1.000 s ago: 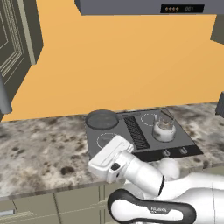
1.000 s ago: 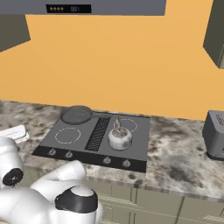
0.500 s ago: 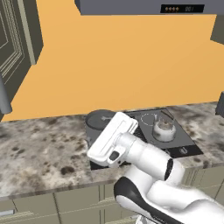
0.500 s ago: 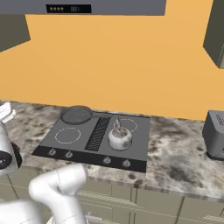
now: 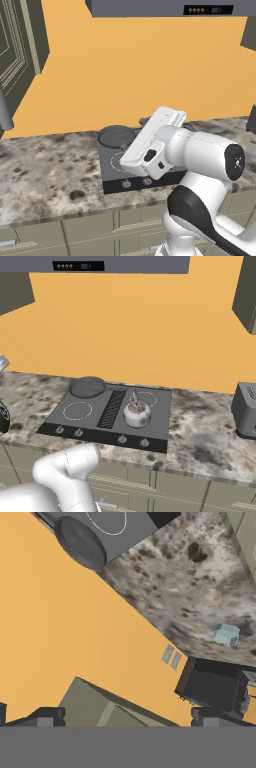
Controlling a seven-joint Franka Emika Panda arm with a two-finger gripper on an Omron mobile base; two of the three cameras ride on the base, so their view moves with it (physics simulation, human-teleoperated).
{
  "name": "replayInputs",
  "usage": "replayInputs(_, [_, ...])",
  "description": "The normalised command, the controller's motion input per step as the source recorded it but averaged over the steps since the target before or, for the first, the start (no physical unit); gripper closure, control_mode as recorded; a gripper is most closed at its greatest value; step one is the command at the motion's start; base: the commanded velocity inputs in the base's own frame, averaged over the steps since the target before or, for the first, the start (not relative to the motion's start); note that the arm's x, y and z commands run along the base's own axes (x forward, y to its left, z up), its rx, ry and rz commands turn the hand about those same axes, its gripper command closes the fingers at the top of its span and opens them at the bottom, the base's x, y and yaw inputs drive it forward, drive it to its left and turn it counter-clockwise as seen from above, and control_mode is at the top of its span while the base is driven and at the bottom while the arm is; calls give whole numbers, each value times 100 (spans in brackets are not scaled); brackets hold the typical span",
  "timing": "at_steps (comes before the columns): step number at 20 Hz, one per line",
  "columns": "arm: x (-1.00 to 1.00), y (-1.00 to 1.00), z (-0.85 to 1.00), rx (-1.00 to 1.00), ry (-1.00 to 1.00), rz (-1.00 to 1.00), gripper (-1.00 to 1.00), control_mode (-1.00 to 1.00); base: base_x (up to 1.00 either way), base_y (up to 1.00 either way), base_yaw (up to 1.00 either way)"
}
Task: Pick the pan from the cabinet and place it on the stove. Then turn on the stove burner for the pan.
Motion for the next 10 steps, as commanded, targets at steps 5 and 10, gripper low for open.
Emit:
replayInputs(5, [0, -31, -19, -6, 46, -27, -100, -100, 0, 0, 0])
replayInputs(10, [3, -24, -21, 0, 22, -21, -100, -100, 0, 0, 0])
